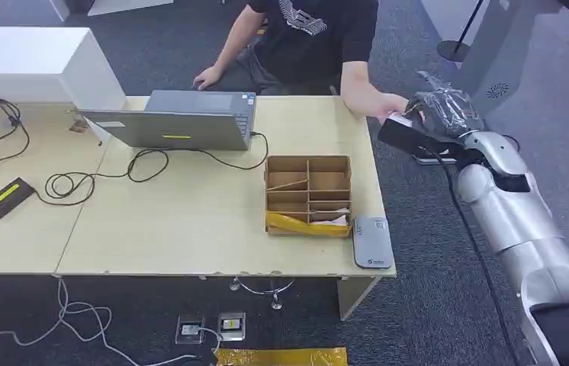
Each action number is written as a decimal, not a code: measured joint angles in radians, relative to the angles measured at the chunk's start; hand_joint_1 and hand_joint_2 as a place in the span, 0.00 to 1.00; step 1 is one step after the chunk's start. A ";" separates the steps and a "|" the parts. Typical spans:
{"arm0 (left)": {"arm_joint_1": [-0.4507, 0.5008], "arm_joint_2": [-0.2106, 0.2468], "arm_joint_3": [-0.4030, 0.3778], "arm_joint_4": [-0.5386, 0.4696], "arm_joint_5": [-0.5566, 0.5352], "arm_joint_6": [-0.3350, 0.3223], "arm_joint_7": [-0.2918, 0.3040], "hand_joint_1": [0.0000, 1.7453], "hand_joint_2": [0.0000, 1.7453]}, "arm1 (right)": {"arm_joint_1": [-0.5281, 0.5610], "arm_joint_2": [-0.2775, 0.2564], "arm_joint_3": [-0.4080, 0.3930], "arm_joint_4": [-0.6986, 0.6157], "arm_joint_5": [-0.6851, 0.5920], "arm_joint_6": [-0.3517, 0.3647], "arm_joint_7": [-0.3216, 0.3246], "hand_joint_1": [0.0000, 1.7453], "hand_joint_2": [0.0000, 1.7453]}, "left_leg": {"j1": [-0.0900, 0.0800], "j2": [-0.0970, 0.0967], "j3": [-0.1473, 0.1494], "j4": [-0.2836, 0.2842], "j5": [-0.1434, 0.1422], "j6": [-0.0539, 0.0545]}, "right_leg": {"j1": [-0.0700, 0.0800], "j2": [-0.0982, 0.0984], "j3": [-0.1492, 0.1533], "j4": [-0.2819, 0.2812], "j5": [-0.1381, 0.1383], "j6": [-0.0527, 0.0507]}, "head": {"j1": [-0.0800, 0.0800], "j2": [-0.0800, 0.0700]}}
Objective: Pass the card to the sensor for recognition and then transmit it.
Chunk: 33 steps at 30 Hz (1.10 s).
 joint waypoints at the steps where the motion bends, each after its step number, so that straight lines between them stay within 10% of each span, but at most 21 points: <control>1: 0.000 0.000 0.000 0.000 0.000 0.000 0.000 0.00 0.00 | 0.000 0.000 0.001 0.000 0.001 0.000 0.000 1.00 1.00 | 0.000 0.000 0.000 0.000 0.000 0.000 | 0.000 0.000 0.000 0.000 0.000 0.000 | 0.000 0.000; 33: 0.010 0.003 0.000 0.001 0.004 0.010 0.004 0.00 0.00 | 0.199 -0.094 -0.024 -0.092 -0.029 -0.072 0.016 1.00 1.00 | 0.000 0.001 0.001 0.000 -0.001 -0.001 | 0.000 0.001 0.000 -0.001 0.000 0.000 | 0.000 0.000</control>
